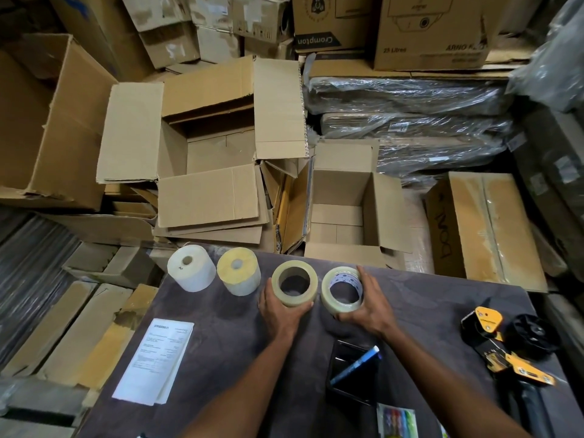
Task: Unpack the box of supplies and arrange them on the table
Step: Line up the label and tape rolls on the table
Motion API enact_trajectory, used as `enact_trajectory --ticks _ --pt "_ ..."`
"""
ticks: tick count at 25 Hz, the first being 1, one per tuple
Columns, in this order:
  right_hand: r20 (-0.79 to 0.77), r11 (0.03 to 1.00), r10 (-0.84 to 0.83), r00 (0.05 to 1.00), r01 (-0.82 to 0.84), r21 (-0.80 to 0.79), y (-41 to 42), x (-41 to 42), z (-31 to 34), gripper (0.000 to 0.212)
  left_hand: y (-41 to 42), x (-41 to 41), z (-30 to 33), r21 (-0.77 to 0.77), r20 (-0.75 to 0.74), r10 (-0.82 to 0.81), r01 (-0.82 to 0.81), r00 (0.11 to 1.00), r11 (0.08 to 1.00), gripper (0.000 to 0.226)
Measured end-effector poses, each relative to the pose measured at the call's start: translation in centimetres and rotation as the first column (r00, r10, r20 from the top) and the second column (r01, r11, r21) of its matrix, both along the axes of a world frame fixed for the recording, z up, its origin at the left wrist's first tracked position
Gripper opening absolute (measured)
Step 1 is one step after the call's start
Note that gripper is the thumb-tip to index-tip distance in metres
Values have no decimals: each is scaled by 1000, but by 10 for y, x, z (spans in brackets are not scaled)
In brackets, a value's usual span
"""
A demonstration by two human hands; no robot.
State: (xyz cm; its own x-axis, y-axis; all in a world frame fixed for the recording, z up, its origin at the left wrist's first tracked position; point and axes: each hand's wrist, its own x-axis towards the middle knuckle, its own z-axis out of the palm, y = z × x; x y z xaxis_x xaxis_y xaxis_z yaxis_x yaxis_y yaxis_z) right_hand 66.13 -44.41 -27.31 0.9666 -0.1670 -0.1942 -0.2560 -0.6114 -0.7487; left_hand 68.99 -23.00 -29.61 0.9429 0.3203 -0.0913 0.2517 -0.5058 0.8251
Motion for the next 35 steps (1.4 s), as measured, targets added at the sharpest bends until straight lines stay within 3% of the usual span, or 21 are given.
enact_trajectory --ticks 19,26,32,35 --pt "-9 1000 -20 1000 19 -14 1 5 -3 135 -11 -1 13 -78 -42 74 -77 996 994 115" --pt "-43 1000 2 999 -2 0 -7 8 -6 140 -3 -6 15 -5 -145 -43 43 989 999 126" --pt "-92 975 -69 993 87 204 -13 -11 1 143 5 -40 22 -34 -160 -9 4 987 999 100" --pt "-113 920 -165 980 194 340 -20 -39 7 125 10 -66 26 -102 -149 -15 -1 989 995 79"
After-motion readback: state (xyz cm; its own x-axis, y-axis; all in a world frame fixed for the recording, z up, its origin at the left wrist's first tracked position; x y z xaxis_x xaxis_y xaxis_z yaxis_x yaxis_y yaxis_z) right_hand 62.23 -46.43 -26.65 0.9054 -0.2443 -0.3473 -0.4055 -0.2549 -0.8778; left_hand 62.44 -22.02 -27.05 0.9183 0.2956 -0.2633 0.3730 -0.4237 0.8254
